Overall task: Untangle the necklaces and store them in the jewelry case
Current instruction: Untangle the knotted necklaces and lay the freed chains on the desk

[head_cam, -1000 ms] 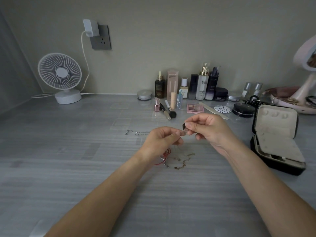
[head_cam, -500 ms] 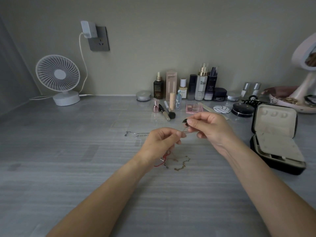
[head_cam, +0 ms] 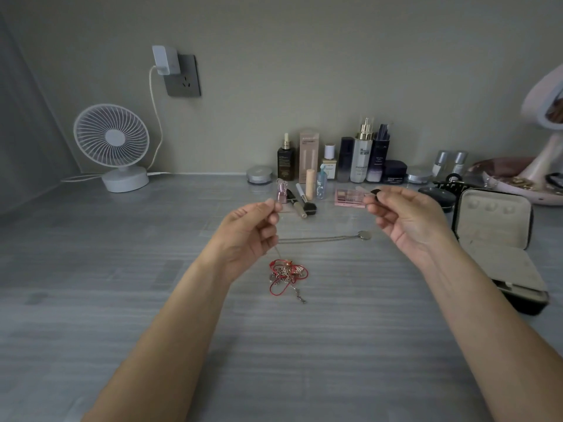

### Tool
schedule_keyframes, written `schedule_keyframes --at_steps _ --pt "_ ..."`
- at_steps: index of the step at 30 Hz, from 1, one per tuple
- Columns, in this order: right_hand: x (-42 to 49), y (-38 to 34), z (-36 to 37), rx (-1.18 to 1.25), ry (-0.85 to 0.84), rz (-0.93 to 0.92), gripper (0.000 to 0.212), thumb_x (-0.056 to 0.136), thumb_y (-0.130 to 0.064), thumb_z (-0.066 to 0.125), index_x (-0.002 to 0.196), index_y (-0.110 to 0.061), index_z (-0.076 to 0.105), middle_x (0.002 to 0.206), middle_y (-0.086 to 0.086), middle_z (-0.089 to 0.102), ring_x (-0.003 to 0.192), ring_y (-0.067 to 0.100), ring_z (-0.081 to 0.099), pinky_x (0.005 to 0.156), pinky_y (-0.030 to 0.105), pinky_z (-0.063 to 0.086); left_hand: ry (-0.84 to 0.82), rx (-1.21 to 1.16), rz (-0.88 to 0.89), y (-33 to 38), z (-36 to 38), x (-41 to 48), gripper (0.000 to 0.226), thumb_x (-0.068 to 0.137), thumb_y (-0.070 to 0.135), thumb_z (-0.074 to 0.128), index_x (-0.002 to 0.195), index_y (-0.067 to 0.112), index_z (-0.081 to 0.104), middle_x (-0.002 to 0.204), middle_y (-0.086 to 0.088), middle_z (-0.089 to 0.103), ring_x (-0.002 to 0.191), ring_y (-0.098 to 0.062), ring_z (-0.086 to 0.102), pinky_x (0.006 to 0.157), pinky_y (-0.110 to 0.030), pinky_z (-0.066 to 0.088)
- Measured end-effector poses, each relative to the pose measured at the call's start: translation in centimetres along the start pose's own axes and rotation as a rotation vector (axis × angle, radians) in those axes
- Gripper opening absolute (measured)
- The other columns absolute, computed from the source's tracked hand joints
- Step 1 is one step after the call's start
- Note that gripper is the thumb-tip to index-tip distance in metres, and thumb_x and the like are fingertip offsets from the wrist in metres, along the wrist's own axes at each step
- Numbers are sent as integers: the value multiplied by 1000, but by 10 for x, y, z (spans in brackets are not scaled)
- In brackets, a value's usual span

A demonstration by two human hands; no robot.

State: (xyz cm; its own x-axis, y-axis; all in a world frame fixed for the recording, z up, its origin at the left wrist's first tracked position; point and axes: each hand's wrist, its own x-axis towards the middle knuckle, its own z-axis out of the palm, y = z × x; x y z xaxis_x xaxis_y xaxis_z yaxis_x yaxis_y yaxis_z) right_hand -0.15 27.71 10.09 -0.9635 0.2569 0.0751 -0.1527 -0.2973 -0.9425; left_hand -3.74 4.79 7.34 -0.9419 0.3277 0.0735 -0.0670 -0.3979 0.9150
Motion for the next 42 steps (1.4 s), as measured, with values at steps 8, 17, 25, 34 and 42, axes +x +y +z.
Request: schedule_keyframes --at_steps 8,17,25,34,42 --pt "5 2 -6 -23 28 11 13 85 3 55 86 -6 64 64 4 72 55 8 65 50 16 51 63 -22 -44 18 -31 3 21 89 21 52 71 18 63 56 9 51 41 -2 39 49 -16 43" --pt "22 36 -15 -413 31 75 8 88 0 54 84 -5 59 78 10 67 54 5 62 49 14 49 321 837 -111 -4 -50 13 22 90 13 54 71 9 64 59 1 57 47 -12 36 45 -20 29" --pt "41 69 -29 -926 31 -3 4 77 -9 69 75 -12 69 61 1 62 57 14 53 60 26 43 342 1328 -131 -16 -54 19 17 87 16 58 77 4 64 68 -6 58 57 -18 49 53 -25 36" --pt "40 69 -32 -1257 15 -116 7 76 -16 70 82 -13 74 80 2 70 76 16 60 69 21 39 397 1581 -125 -21 -55 19 8 85 18 52 78 15 51 98 -10 63 94 -30 57 69 -27 38" --pt "30 63 -23 -1362 -32 -208 11 78 -18 66 86 -17 73 85 0 71 84 17 63 74 24 46 440 1774 -136 -19 -52 14 29 88 24 53 115 15 55 121 -11 53 117 -33 46 91 -40 43"
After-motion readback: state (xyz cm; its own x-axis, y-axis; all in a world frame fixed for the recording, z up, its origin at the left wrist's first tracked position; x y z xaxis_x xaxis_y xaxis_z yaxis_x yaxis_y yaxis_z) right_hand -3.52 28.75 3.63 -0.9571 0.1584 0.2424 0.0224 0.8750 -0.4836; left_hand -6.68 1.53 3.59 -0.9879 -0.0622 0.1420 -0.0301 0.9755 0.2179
